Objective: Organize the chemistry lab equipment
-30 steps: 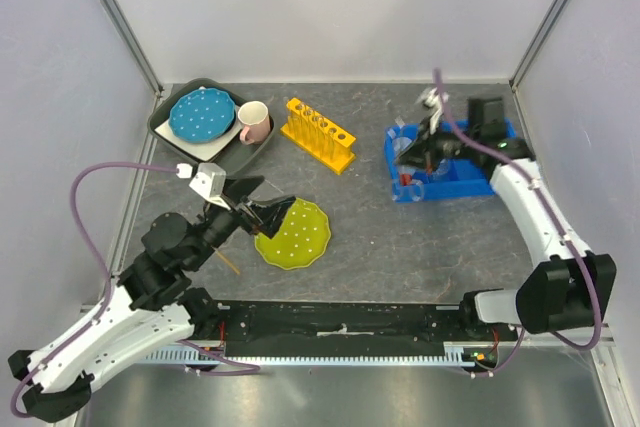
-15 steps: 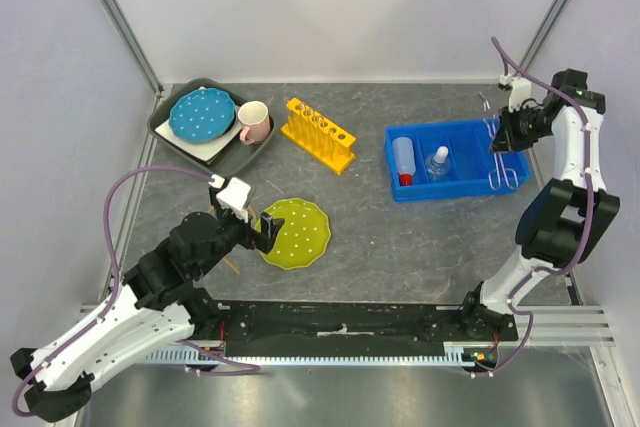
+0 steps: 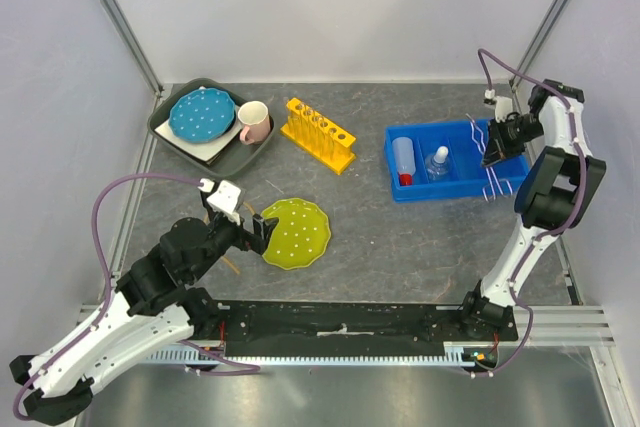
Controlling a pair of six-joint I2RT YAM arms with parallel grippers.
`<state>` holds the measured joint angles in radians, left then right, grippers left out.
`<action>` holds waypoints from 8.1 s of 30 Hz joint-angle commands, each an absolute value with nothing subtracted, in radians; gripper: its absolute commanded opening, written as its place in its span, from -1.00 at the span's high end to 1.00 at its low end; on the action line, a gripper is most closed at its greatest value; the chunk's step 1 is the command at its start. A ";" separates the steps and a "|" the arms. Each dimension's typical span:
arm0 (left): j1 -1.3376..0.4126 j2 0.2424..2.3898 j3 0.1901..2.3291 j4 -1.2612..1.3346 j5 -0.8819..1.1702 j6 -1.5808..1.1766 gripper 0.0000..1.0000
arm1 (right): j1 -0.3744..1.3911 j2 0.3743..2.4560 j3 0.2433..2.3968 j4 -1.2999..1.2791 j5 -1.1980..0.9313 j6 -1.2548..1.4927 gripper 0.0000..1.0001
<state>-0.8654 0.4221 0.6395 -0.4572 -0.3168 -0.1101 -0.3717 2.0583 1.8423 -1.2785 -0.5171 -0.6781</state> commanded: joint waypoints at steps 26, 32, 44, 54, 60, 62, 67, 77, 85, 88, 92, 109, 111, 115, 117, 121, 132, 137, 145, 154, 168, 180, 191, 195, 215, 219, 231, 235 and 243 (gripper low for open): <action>-0.864 0.413 0.638 -0.446 -0.341 -0.081 -0.96 | -0.305 2.186 1.924 -1.236 -0.399 -0.595 0.66; -0.864 0.413 0.637 -0.448 -0.341 -0.083 -0.96 | -0.304 2.175 1.922 -1.189 -0.385 -0.554 0.67; -0.862 0.419 0.637 -0.448 -0.339 -0.094 -0.96 | -0.302 2.125 1.956 -1.180 -0.399 -0.548 0.20; -0.862 0.436 0.643 -0.456 -0.347 -0.120 -0.96 | -0.301 1.962 1.948 -1.124 -0.457 -0.545 -0.02; -0.857 0.498 0.666 -0.456 -0.336 -0.172 -0.97 | -0.273 1.781 1.780 -1.020 -0.688 -0.514 -0.11; -0.856 0.523 0.669 -0.442 -0.333 -0.201 -0.97 | -0.230 1.679 1.656 -0.930 -0.756 -0.488 -0.12; -0.841 0.626 0.684 -0.413 -0.318 -0.333 -0.98 | -0.111 1.430 1.343 -0.695 -0.839 -0.413 -0.15; -0.424 0.722 0.631 -0.335 0.030 -0.601 -0.98 | -0.094 1.190 0.976 -0.331 -0.979 -0.305 -0.27; -0.275 0.963 0.667 -0.383 -0.027 -0.735 -0.93 | -0.092 1.135 0.856 -0.259 -1.028 -0.310 -0.29; -0.275 1.061 0.707 -0.443 -0.130 -0.775 -0.88 | -0.094 1.135 0.839 -0.256 -1.048 -0.316 -0.29; -0.275 1.127 0.722 -0.439 -0.196 -0.790 -0.82 | -0.094 1.143 0.848 -0.261 -1.042 -0.319 -0.30; -0.275 1.499 0.871 -0.459 -0.305 -0.779 -0.28 | -0.094 1.146 0.859 -0.279 -1.055 -0.322 -0.32; -0.275 1.531 0.894 -0.466 -0.311 -0.775 -0.27 | -0.092 1.146 0.861 -0.279 -1.060 -0.322 -0.32; -0.275 1.601 0.911 -0.469 -0.322 -0.776 -0.22 | -0.094 1.144 0.864 -0.282 -1.062 -0.322 -0.32; -0.275 1.623 0.920 -0.479 -0.333 -0.776 -0.18 | -0.094 1.143 0.864 -0.284 -1.063 -0.325 -0.32; -0.275 1.661 0.928 -0.494 -0.348 -0.779 -0.04 | -0.092 1.144 0.864 -0.287 -1.063 -0.325 -0.33; -0.275 1.620 0.920 -0.495 -0.385 -0.729 0.85 | -0.092 1.143 0.864 -0.288 -1.061 -0.330 -0.35; -0.276 1.519 0.905 -0.495 -0.377 -0.672 0.96 | -0.092 1.144 0.864 -0.290 -1.060 -0.330 -0.35; -0.278 1.269 0.868 -0.479 -0.270 -0.523 0.96 | -0.094 1.147 0.859 -0.295 -1.077 -0.345 -0.36; -0.313 0.853 0.752 -0.301 0.237 -0.302 0.96 | -0.074 1.150 0.853 -0.311 -1.184 -0.354 -0.66; -0.396 0.761 0.983 -0.249 0.604 -0.238 0.96 | 0.434 1.360 1.353 -0.407 -1.085 -0.281 -0.96; -0.402 0.868 1.213 -0.132 0.857 -0.373 0.96 | 0.617 1.531 1.539 -0.210 -0.945 -0.051 -0.96; -0.408 0.874 1.166 -0.034 0.925 -0.459 0.96 | 0.669 1.566 1.491 -0.020 -0.946 0.163 -0.82; -0.410 0.865 1.149 -0.028 0.927 -0.466 0.96 | 0.687 1.594 1.493 0.017 -0.943 0.208 -0.74; -0.410 0.784 0.982 -0.032 0.849 -0.480 0.96 | 0.681 1.552 1.466 0.002 -0.953 0.134 1.00; -0.410 0.735 0.827 -0.041 0.773 -0.486 0.71 | 0.663 1.493 1.486 -0.214 -0.839 -0.065 1.00; -0.410 0.726 0.681 0.070 0.730 -0.460 -0.86 | 0.658 1.433 1.410 -0.368 -0.796 -0.262 1.00; -0.410 0.755 0.672 0.165 0.793 -0.491 -0.92 | 0.657 1.427 1.394 -0.376 -0.785 -0.282 1.00; -0.417 0.839 0.578 0.523 0.854 -0.757 -0.96 | 0.658 1.430 1.385 -0.377 -0.815 -0.288 0.99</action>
